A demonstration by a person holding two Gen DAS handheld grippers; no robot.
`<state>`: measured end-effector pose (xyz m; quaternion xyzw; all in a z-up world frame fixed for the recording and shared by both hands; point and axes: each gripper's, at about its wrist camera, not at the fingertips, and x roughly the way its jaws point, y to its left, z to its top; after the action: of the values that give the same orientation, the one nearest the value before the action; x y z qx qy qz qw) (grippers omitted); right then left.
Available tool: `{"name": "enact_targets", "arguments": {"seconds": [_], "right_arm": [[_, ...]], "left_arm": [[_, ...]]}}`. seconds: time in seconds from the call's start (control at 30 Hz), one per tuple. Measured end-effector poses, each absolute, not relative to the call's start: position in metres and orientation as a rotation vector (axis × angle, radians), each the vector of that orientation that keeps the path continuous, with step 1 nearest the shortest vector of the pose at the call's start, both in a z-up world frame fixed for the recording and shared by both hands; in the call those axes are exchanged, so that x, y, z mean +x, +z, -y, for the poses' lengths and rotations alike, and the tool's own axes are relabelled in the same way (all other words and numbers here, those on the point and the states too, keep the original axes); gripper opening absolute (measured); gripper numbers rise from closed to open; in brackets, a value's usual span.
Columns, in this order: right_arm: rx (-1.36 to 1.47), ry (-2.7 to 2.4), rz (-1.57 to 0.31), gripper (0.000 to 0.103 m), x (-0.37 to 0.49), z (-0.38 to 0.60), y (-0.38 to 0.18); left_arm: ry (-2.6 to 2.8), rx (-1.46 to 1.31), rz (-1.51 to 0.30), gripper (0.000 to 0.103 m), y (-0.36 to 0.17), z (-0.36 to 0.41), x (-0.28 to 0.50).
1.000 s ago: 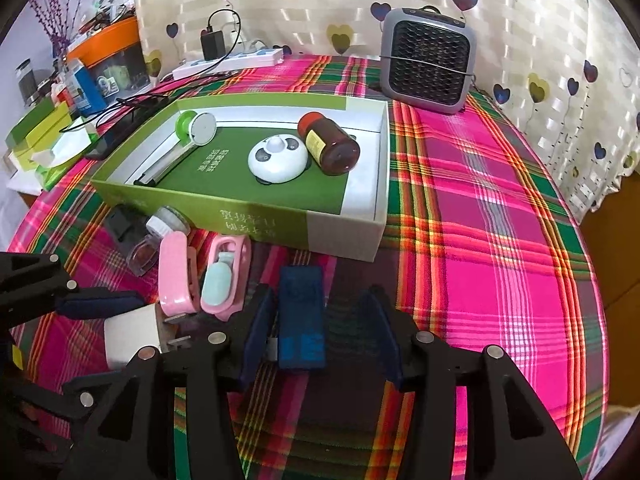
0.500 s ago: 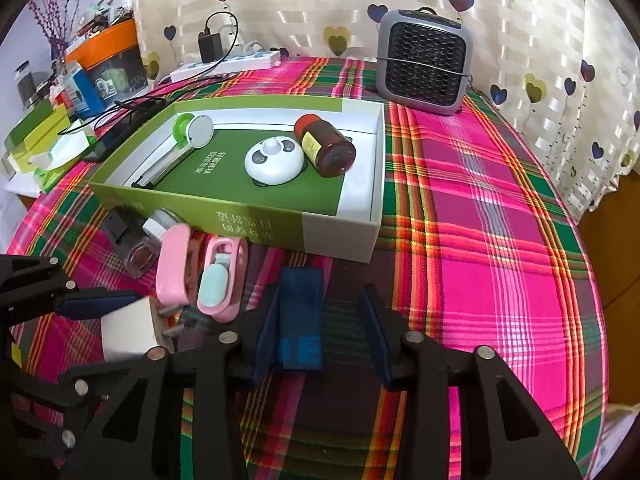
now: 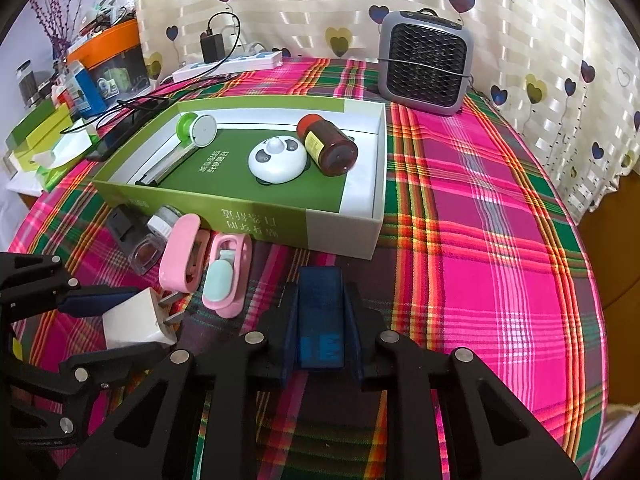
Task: Organize rigid objects
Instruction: 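Close the left tool on the white charger while the right tool grasps the blue USB stick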
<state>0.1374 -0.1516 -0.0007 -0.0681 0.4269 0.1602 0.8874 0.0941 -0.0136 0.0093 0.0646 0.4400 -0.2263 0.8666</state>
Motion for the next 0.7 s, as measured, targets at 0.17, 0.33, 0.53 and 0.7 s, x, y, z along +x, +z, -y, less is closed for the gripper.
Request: {"name": "enact_targets", "arguments": {"seconds": [0.17,0.33,0.53,0.7], "right_arm": [[-0.141,0.332,-0.888,0.023,0.1371,0.1525,-0.0009],[-0.138,0.332,-0.889,0.023,0.136,0.1536,-0.0011],[-0.131,0.332,-0.882,0.023,0.1345,0.1553,0.0009],[-0.119,0.328,-0.873,0.023,0.1324,0.1572,0.005]], "left_arm": [[-0.472,0.133,-0.921,0.034,0.0096,0.0134,0.0943],[-0.469,0.134,-0.919,0.033,0.0101,0.0124,0.0932],[-0.468,0.132,-0.917,0.032,0.0113,0.0122,0.0908],[-0.462,0.118,-0.909,0.032,0.0142,0.0105,0.0888]]}}
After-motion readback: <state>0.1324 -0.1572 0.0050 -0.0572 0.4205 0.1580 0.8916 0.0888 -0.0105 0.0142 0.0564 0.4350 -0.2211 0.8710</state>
